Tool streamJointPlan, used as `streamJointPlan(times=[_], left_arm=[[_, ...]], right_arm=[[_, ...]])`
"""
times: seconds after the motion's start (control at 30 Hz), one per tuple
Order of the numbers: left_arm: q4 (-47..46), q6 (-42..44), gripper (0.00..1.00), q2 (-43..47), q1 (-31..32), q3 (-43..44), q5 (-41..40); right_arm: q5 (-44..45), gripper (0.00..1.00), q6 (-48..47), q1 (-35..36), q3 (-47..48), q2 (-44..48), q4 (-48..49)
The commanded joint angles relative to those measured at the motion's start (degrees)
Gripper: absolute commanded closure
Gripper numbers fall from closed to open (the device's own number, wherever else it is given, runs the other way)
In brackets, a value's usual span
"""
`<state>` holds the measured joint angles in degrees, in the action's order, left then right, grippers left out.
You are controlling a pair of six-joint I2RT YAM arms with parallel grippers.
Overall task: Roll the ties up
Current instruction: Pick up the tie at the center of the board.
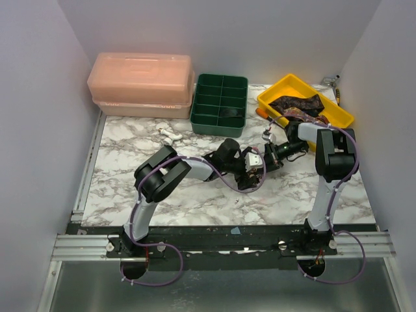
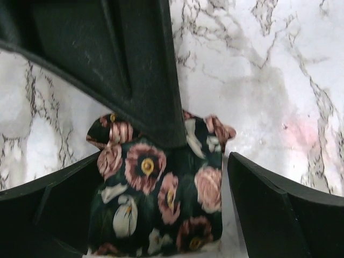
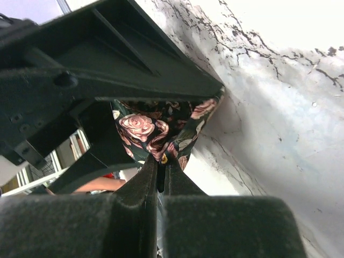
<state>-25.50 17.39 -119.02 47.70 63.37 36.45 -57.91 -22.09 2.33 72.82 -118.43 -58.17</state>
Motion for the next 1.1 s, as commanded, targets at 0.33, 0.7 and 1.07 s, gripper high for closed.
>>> streamJointPlan(times=[0.33, 0.7, 1.07], left_arm=[[-1.73, -4.99, 0.74, 1.67, 1.52, -3.08, -6.88], [4.45, -12.42, 0.02, 18.44, -4.50, -7.85, 0.05], [19.46, -16.72, 0.02, 32.12, -20.75, -10.29, 8.76]], right_arm=[[1.41, 0.99, -2.36, 0.92, 3.03, 5.23, -5.98], [11.17, 0.99, -5.63, 0.92, 14.20, 5.61, -12.33], [23.47, 0.99, -7.14, 1.31, 45.77, -3.42, -18.40]])
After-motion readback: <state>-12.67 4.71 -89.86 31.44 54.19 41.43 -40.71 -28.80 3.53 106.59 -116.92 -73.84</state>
